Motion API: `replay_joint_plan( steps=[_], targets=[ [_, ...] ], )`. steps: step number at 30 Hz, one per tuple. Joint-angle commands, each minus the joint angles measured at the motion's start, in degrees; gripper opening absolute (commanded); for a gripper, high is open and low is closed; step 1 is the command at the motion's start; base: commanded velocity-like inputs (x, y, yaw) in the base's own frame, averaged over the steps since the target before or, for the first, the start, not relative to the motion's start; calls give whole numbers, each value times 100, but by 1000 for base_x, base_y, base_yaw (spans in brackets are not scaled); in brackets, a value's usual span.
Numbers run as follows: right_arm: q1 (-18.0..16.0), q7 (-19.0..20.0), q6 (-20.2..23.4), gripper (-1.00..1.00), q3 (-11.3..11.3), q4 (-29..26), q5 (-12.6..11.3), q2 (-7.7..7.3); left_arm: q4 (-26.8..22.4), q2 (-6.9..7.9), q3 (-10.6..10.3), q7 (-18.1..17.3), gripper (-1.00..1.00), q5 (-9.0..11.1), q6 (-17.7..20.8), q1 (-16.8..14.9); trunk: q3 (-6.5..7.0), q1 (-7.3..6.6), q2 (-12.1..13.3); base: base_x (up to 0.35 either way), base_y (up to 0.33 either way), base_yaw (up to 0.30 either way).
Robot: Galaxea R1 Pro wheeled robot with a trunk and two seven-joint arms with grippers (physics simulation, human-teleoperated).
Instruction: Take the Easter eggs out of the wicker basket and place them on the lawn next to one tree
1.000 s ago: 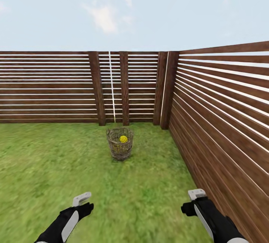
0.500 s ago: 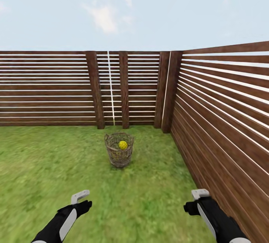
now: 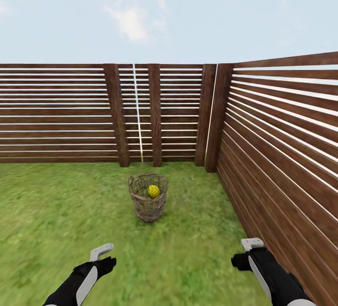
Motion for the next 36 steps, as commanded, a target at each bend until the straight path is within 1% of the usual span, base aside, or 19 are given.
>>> replay_joint_plan(
  steps=[1,10,15,20,24,36],
  targets=[
    [-3,1,30,100,21,-8,4,-5,-13,-1,-1,32,100,62,31,-1,-6,3,-3,336,0,0],
    [-3,8,35,100,21,-16,-9,-21,-12,-8,-3,32,100,61,31,-1,-6,3,-3,336,0,0],
    [-3,9,37,100,21,-17,-23,-38,148,-10,-17,25,100,64,25,-1,-6,3,-3,336,0,0],
    [-3,10,39,100,26,-18,-31,-38,186,-7,-18,24,100,68,23,-1,-6,3,-3,336,0,0],
    [-3,4,39,100,55,-17,0,-9,190,-2,-7,24,100,69,23,-1,-6,3,-3,336,0,0],
    [-3,1,39,100,54,-17,12,-2,190,1,-4,32,100,69,19,-1,-6,3,-3,336,0,0]
  ],
)
